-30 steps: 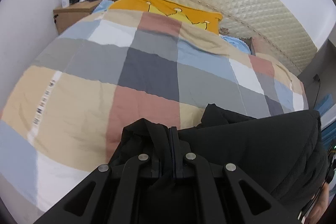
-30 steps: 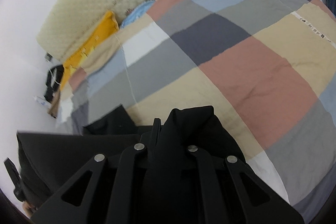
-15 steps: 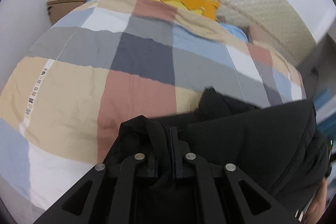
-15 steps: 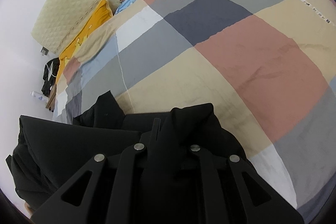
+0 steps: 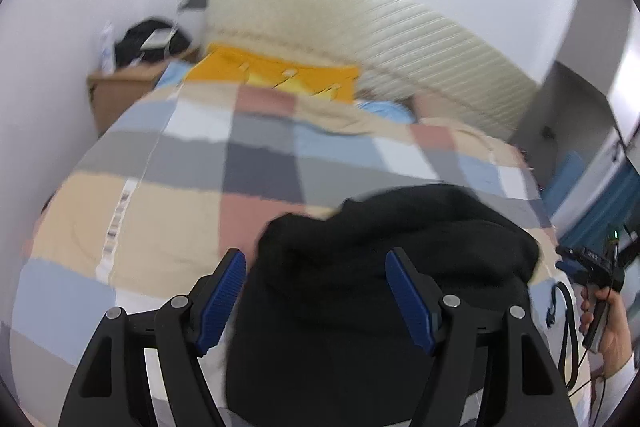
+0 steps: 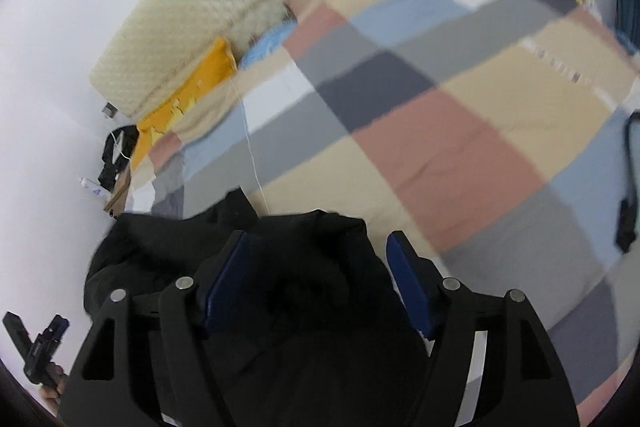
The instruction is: Fold large clothes
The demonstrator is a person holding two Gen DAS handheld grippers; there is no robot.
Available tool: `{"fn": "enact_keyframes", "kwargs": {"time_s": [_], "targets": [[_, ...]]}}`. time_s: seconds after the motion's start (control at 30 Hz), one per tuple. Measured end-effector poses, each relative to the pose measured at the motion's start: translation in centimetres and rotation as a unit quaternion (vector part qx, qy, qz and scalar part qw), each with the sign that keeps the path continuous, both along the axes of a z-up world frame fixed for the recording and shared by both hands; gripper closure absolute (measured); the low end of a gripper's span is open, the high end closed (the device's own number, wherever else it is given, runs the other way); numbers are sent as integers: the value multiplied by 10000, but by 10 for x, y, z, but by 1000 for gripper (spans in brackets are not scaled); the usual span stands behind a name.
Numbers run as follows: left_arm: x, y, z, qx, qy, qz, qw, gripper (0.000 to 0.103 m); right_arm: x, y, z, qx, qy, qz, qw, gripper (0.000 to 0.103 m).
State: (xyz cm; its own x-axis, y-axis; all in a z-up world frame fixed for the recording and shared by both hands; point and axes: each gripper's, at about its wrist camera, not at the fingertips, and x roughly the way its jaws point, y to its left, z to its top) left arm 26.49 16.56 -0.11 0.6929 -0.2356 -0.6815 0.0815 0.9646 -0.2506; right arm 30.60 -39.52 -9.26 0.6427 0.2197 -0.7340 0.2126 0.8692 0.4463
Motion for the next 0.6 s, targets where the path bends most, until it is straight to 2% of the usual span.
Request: {"fn": "enact_keyframes", "kwargs": {"time_s": [0.1,0.2,0.3,0.43,0.6], "targets": [[-7,-41,0,212,-200,-256,9992,31,-14,22,10,-295,-132,408,9986,32],[-2,-88,-14,390,-165,-528,9977,31,-19,53,8,-574,-96,837,9948,32],[10,-128,-36,512,-35,-704,9962,31,-20,81,-2,-624,-112,1130,9916,32],[34,-162,-69,360,444,-949,9938,31,-11,122,-28,-770,-73,1378,9874,32],[59,-181,-88,682,243,-734,9947,31,18,150,-54,-663,-147,1368,9883,32]]}}
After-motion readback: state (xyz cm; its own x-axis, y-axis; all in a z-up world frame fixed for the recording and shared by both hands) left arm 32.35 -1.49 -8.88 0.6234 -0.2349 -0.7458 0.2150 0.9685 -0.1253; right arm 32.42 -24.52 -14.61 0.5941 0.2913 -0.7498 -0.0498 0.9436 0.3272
